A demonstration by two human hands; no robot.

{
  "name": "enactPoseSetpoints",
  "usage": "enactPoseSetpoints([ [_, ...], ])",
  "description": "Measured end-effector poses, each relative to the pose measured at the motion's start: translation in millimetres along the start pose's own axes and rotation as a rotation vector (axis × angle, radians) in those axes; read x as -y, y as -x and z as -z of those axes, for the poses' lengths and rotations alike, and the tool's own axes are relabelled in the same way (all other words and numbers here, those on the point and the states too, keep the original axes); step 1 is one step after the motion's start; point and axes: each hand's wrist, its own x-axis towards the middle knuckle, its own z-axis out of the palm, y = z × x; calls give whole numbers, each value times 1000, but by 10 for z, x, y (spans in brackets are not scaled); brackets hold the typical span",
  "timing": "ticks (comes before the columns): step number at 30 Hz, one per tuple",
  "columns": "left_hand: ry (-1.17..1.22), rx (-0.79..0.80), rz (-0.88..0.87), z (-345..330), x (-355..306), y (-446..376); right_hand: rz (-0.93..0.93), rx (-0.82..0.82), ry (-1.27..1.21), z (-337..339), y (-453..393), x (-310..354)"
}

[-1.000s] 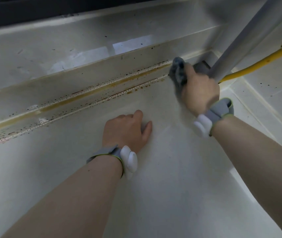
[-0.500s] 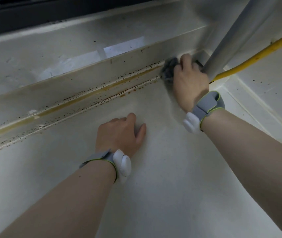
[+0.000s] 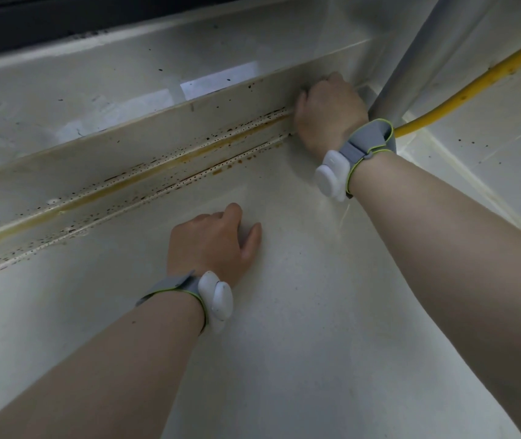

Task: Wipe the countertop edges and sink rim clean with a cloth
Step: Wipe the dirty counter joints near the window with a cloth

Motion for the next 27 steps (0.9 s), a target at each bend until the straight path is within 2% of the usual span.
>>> enactPoseSetpoints([
  [7,5,-13,-5,-15,4,5,32,128,73,-3,-89,-41],
  [10,4,-18,-6,-6,7,-3,-2,103,62,-27,-7,-55],
  [15,0,-31,-11,-14,19,3,77,38,10,-124,175,-208],
  [20,3,-47,-12,-13,10,0,268,-86,-61,-289,505,-492],
  [23,2,-56,-18,-23,16,3,503,-102,-10,-363,646,-720],
  [27,-8,-82,-23,-30,17,3,637,-250,183,-415,756,-781],
])
